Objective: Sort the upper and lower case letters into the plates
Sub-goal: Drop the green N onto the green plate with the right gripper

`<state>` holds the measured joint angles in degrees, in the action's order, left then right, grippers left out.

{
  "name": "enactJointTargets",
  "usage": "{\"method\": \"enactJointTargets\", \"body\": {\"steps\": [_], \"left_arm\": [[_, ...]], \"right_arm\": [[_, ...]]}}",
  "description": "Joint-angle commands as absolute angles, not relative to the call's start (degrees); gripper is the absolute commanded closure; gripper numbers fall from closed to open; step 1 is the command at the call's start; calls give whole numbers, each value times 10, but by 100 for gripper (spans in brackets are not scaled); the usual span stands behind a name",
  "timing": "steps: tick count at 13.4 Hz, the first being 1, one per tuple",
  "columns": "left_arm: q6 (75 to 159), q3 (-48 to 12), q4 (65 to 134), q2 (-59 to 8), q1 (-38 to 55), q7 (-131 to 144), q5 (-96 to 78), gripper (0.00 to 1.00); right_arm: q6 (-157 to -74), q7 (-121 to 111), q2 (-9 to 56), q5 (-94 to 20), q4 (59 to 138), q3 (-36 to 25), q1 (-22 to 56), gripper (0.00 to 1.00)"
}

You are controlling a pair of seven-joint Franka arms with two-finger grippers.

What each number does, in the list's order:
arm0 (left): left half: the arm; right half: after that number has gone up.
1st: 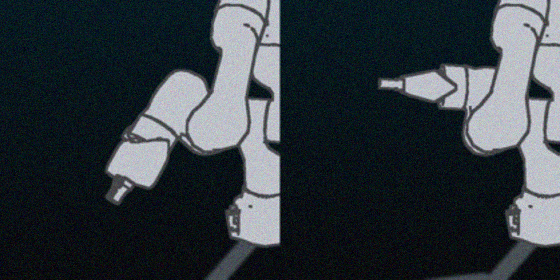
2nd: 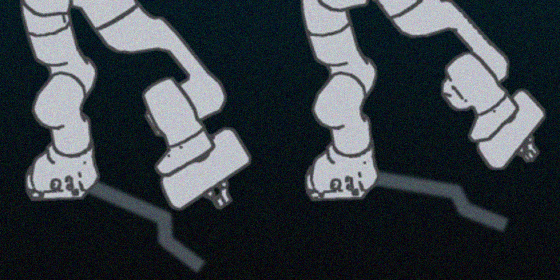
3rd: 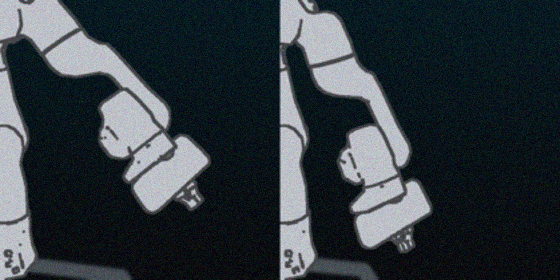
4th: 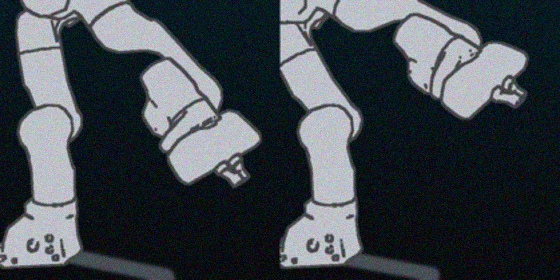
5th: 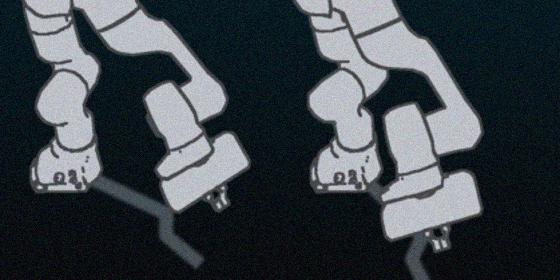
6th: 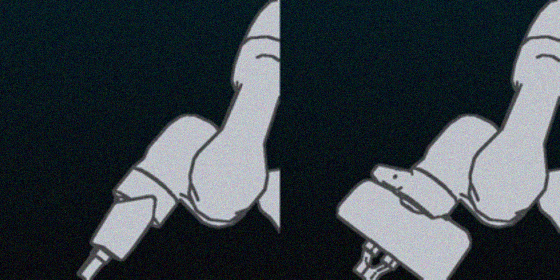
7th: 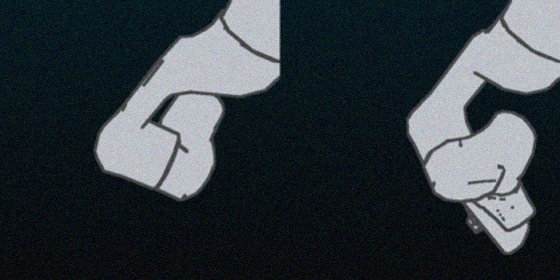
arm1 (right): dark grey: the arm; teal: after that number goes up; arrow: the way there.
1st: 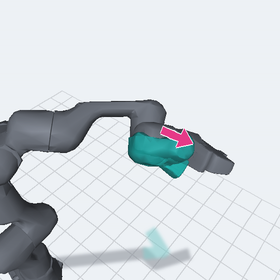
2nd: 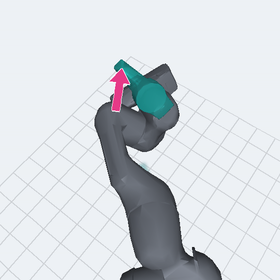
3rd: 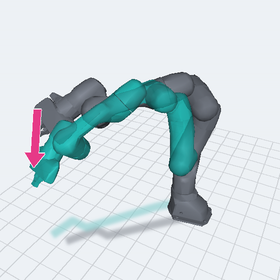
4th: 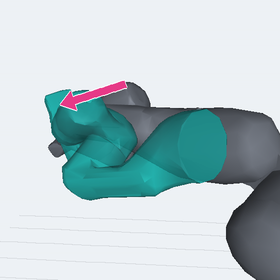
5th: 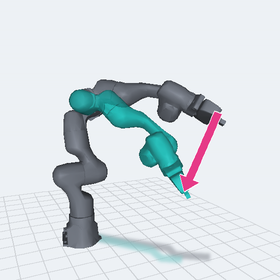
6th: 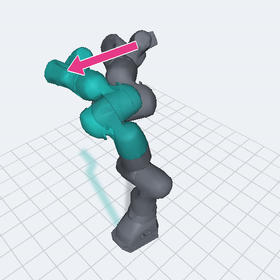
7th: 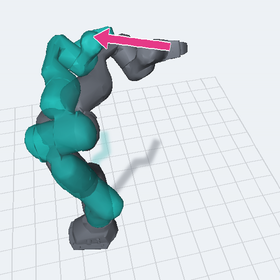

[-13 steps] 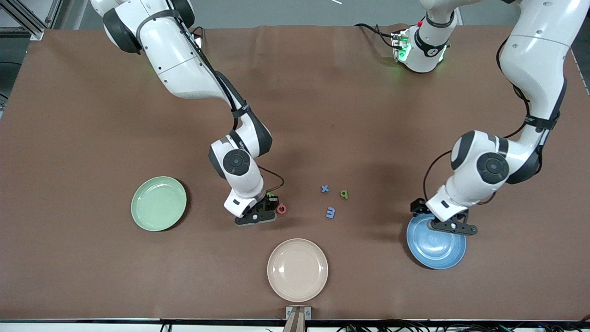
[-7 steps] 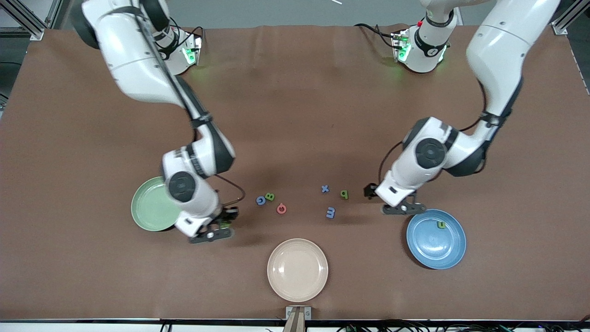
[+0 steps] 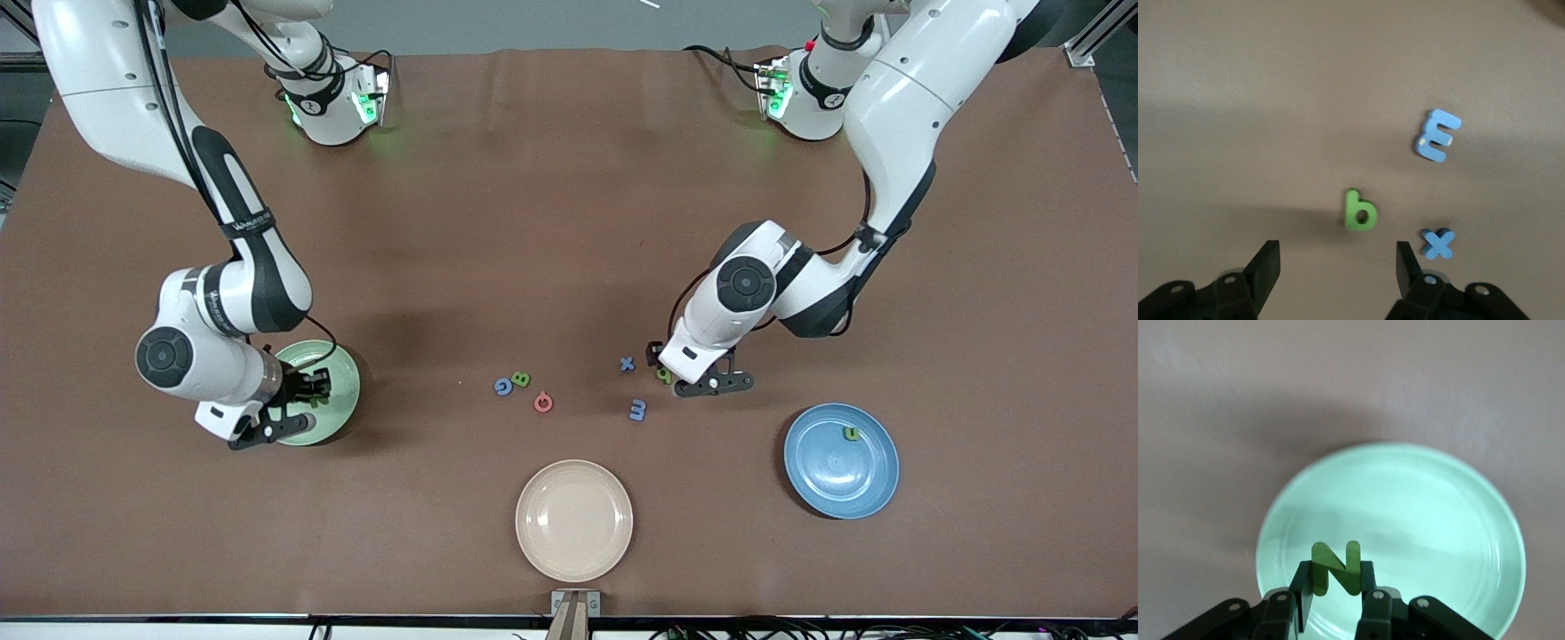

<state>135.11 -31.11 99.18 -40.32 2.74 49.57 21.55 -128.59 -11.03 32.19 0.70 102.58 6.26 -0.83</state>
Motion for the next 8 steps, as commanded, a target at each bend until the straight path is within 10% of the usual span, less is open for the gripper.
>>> {"method": "enactJointTargets", "body": {"steps": [1, 4, 5, 6, 8], "left_arm": [[1349, -306, 957, -436, 41, 507, 225, 28], [1349, -259, 942, -442, 89, 507, 227, 34], [1349, -245, 935, -446, 101, 508, 227, 35], [1349, -241, 931, -452, 108, 511, 225, 36], [1350, -240, 925, -457, 108, 517, 227, 36]], "right_arm": [[-1328, -117, 265, 1, 1136, 76, -23, 100], [-1393, -117, 265, 1, 1183, 75, -31, 90], [-1394, -117, 265, 1, 1182, 75, -31, 34], [-1390, -116, 264, 1, 1178, 75, -28, 2], [-1376, -80, 264, 1, 1139, 76, -5, 0]]}}
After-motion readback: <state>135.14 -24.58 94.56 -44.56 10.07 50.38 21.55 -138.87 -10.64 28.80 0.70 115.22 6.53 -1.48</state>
